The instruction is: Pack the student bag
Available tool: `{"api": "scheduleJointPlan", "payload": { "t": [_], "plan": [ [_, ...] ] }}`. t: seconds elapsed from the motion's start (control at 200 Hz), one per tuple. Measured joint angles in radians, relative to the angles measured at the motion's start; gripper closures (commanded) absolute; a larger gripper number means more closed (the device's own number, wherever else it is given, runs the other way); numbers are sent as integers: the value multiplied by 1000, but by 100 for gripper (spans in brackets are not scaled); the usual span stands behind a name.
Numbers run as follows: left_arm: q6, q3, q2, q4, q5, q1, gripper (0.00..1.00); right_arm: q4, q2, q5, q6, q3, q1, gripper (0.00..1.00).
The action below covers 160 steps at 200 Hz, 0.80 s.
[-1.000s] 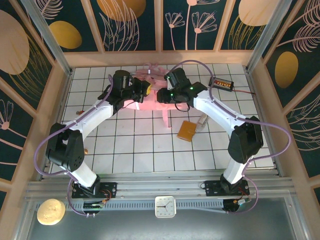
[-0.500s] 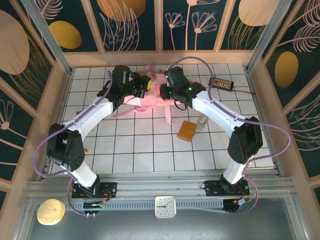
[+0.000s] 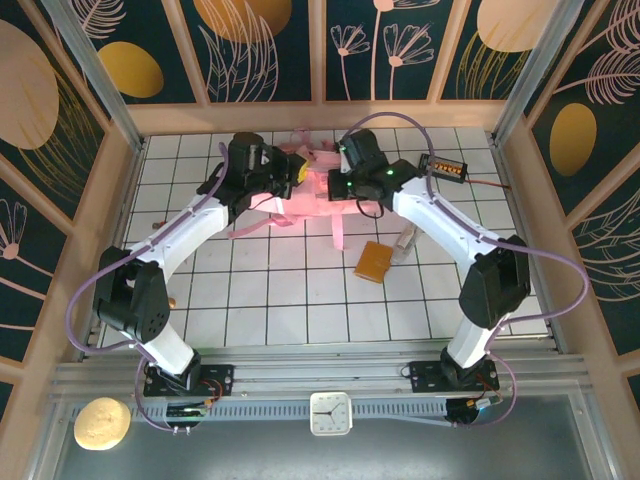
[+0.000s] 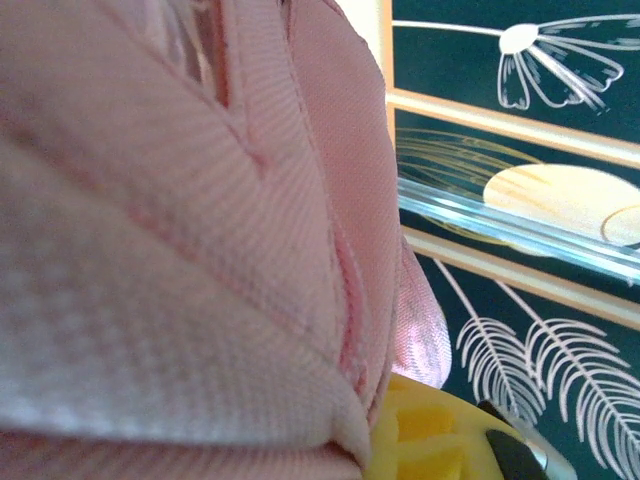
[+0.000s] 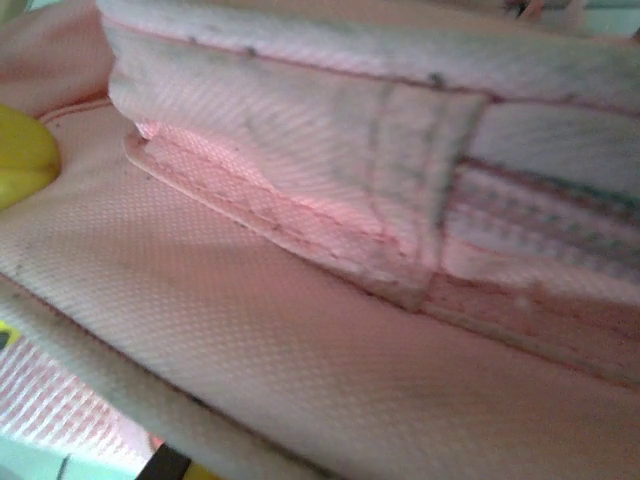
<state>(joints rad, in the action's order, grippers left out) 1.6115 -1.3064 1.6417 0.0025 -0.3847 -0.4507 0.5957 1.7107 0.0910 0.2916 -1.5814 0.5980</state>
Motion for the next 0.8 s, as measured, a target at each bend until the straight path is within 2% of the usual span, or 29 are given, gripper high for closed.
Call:
{"api": "scheduleJointPlan", "payload": {
  "t": [0.155, 0.325, 0.505, 0.801],
  "plan": [
    [-34, 39, -1, 5, -6, -7, 100, 117, -3, 205, -44, -2, -90, 100],
    [-69, 65, -5, -6, -11, -6, 100, 237, 28, 304, -93, -42, -116, 100],
    [-105, 87, -20, -14, -12, 1, 100, 283, 43, 318, -115, -53, -117, 100],
    [-131, 159, -78, -23, -17, 22, 100, 338, 44, 255, -161, -60, -130, 100]
  ]
}}
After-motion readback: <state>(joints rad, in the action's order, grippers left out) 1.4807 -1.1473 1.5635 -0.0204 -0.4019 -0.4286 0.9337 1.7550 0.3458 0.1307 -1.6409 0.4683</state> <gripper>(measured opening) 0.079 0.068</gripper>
